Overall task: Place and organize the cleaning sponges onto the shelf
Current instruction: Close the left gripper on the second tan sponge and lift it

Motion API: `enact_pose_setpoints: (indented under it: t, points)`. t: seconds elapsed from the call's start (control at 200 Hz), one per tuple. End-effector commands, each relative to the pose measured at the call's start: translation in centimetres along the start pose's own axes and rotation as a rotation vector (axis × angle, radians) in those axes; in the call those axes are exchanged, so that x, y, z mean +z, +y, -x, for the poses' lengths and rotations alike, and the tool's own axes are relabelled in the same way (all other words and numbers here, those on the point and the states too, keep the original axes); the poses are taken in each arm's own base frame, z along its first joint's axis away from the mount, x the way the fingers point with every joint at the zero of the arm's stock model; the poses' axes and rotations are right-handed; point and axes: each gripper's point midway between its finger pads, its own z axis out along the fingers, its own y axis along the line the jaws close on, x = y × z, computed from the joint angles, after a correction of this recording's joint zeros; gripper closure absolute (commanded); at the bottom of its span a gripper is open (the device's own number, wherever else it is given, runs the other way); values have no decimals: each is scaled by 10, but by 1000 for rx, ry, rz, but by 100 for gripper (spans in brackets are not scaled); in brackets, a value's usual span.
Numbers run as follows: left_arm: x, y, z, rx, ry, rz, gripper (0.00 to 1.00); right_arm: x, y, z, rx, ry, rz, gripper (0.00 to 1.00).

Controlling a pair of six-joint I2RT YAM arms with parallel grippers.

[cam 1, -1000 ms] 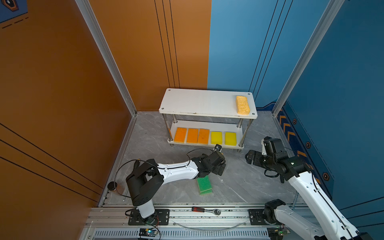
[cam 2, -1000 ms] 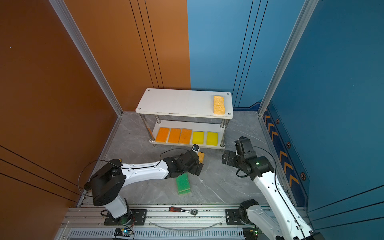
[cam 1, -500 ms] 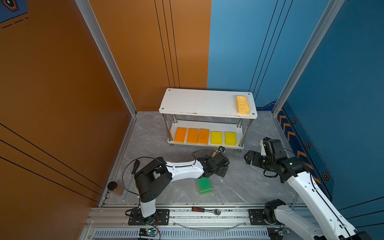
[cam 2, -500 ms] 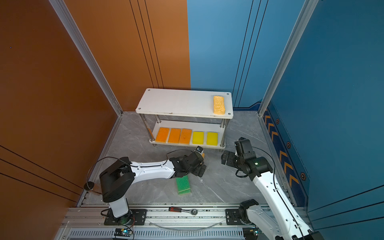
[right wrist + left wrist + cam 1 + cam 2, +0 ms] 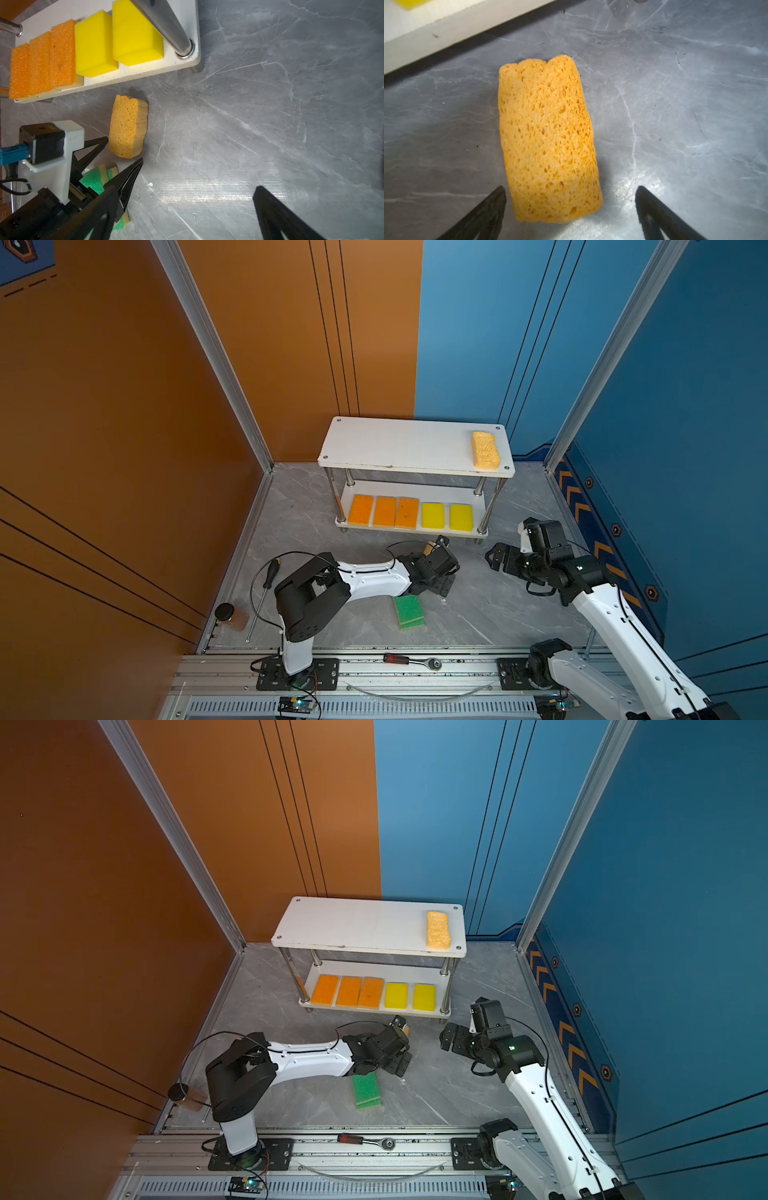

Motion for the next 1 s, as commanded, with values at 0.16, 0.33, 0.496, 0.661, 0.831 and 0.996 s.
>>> enact_pose_setpoints:
  t: [0.16,0.33,0.496,0.661,0.831,0.996]
  points:
    - [6,2,1,-15,24,13,2,-1,0,0,14,-14,17,0]
    - [10,5,1,-29,32,18,2,-1,-1,1,16,-16,17,0]
    - [16,7,-2,-36,46,20,1,0,0,2,17,-14,18,0]
    - [19,8,-1,-50,47,9,9,1,0,2,19,-12,18,0]
    - [24,8,-2,-59,55,-2,25,1,0,2,19,-11,20,0]
    - [20,6,1,-54,51,-18,36,1,1,3,18,-12,20,0]
